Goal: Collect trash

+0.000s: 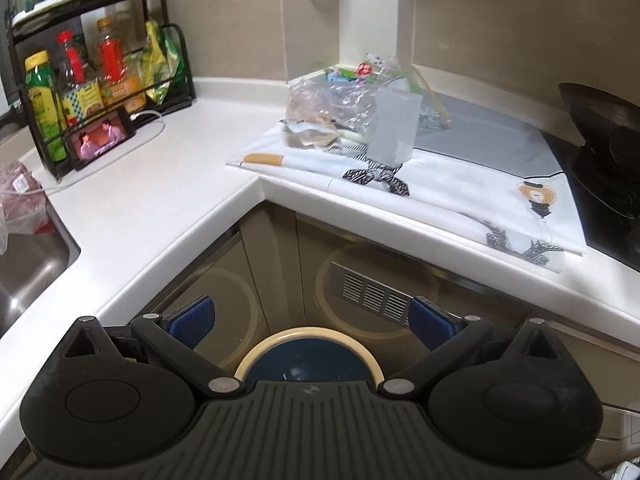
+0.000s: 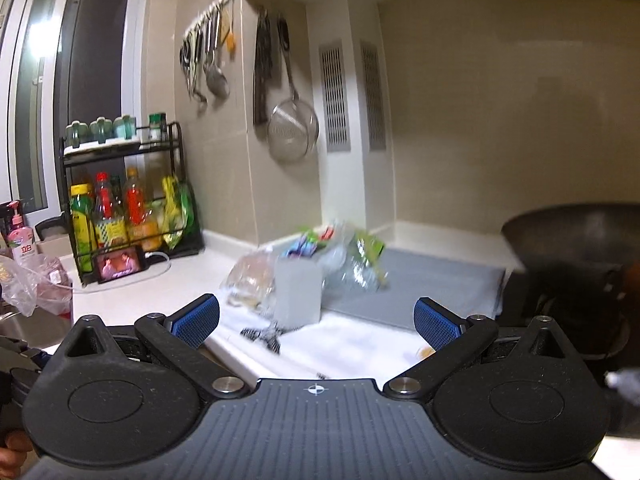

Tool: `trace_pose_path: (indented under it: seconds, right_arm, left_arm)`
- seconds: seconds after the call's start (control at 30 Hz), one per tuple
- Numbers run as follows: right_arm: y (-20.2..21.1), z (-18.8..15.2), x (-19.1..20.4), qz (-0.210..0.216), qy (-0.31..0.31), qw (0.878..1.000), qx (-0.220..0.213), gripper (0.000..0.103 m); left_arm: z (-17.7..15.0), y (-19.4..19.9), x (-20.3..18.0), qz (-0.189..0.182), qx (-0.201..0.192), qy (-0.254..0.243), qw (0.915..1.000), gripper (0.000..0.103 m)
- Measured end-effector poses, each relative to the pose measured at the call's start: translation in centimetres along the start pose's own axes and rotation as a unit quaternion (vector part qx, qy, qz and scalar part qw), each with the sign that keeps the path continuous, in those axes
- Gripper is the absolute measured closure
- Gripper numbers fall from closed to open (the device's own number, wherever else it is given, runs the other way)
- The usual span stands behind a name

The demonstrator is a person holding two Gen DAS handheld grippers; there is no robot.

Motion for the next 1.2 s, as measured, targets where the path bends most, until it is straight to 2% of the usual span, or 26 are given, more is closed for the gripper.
trace_pose_path:
  seconds: [0.47,0.63,0.83,1.2]
  right_arm:
    - [-1.8,-0.7,-0.5,0.005,-0.007,1.000,0.021,0.000]
    - [-2.7,-1.0,-0.7,0.008,-0.010,0.999,0.031,0.000]
    - [-3.6,-1.2,-1.2,0.013,-0.016,0.999,0.039,0.000]
    - [-4.4,-1.5,-1.3,0.017,-0.018,0.999,0.048,0.000]
  left_arm:
    - [0.5,-1.1,-0.2,0.003,0.014,-0.015,0.9998,0.000]
    - [1.5,-1.4,0.0,0.007,0.002,-0.007,1.0000,0.000]
    - [2.2,-2.4,0.2,0.008,0.009,0.004,0.9999,0.000]
    - [1.5,-3.3,-0.2,0.010,0.021,-0.010,0.9997,0.000]
Point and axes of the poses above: each gripper's, at about its wrist camera, not at the fingertips, and y roughly against the way its jaws point, x to its left, z to its top, the point moved 2 cm from there along -y, roughly the way its jaws point, and after that the axes turned 8 degrees about z, right-handed, at the moved point
